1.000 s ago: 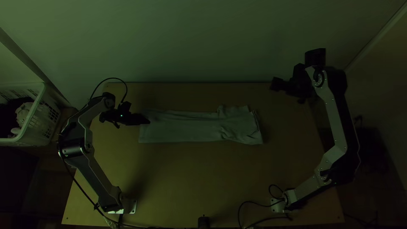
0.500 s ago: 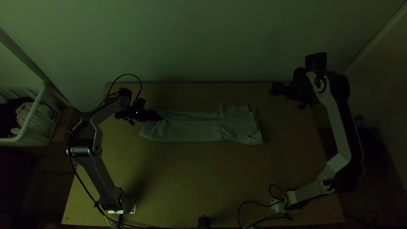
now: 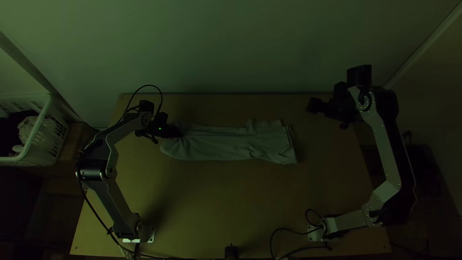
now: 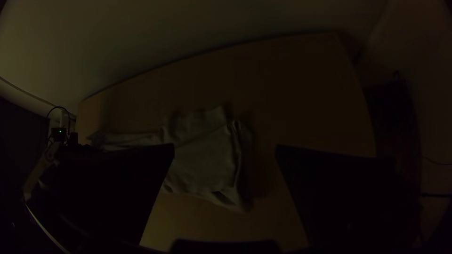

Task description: Fold the t-shirt

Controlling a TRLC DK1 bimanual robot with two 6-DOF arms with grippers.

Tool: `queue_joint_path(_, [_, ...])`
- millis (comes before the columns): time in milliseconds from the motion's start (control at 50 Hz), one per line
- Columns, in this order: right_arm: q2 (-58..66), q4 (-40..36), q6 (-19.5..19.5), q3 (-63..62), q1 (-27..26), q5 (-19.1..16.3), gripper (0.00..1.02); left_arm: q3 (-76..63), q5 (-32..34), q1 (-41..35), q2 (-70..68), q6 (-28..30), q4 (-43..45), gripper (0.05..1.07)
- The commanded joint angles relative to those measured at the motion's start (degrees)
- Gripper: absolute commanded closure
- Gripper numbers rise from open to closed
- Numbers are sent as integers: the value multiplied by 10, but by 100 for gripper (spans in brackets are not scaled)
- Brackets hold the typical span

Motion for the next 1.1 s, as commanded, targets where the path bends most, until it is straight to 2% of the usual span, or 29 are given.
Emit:
queue_joint_path(0, [-17,-3,13,-18,8,-4,4,-31,-29,25,-21,-3,-38,105])
queue_joint_path(380, [-45,49,8,-70,-5,9,4,-2,-76,140,-92,84,-116,105])
queue_joint_path(560, [-65,84,3,-108,-17,17,4,17,-116,166,-139,110,-141,105])
queue_joint_path(800, [-92,117,-9,-145,-16,28,4,47,-176,141,-185,123,-199,105])
queue_joint_path(1080, [-127,122,-9,-176,-20,32,4,115,-258,47,-213,95,-265,105])
